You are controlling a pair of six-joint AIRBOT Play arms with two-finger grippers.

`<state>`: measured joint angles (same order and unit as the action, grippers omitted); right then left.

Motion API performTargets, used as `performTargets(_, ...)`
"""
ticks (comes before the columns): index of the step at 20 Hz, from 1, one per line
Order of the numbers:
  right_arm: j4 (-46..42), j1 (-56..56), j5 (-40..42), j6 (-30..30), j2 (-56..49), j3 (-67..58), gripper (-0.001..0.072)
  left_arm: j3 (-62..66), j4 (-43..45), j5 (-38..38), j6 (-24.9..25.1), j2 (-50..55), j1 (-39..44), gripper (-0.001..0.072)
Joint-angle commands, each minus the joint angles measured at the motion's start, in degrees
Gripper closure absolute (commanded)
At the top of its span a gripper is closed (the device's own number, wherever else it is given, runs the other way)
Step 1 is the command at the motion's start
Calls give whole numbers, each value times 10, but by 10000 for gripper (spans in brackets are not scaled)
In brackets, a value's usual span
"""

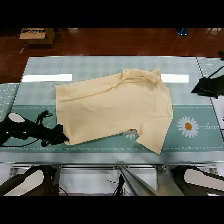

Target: Fold the shirts.

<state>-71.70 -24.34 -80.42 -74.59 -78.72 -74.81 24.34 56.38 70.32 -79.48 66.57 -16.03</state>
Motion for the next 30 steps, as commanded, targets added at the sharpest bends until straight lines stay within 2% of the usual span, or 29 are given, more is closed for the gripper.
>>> performTargets(1, 35, -63, -6, 18, 9, 84, 215, 0, 5, -6, 13, 0, 6, 688)
performTargets(2, 57, -80, -2, 27, 8, 120, 170, 0, 5, -4, 19, -2, 6, 688)
performTargets(10, 208, -90, 105, 91, 8, 295, 184, 3, -1, -5, 34, -4, 6, 688)
performTargets(14, 200, -32, 163, 100, 8, 348, 189, 3, -30, -7, 50, -4, 6, 688)
performTargets(17, 212, 49, 243, 86, 8, 358, 369, 3, -74, -14, 71, -4, 6, 688)
performTargets(18, 225, 73, 264, 84, 8, 355, 480, 7, -91, -14, 73, -4, 6, 687)
performTargets(19, 235, 89, 268, 84, 8, 348, 664, 17, -108, -11, 82, -5, 6, 687)
performTargets(22, 238, 101, 209, 102, 30, 280, 682, 97, -156, 13, 114, -33, 6, 688)
performTargets(25, 242, 101, 183, 108, 122, 158, 683, 258, -187, 21, 120, -112, 6, 688)
performTargets(27, 258, 101, 216, 108, 201, 63, 682, 398, -189, 5, 117, -166, 6, 688)
performTargets(30, 254, 101, 322, 94, 310, -81, 683, 613, -189, -75, 118, -230, 6, 688)
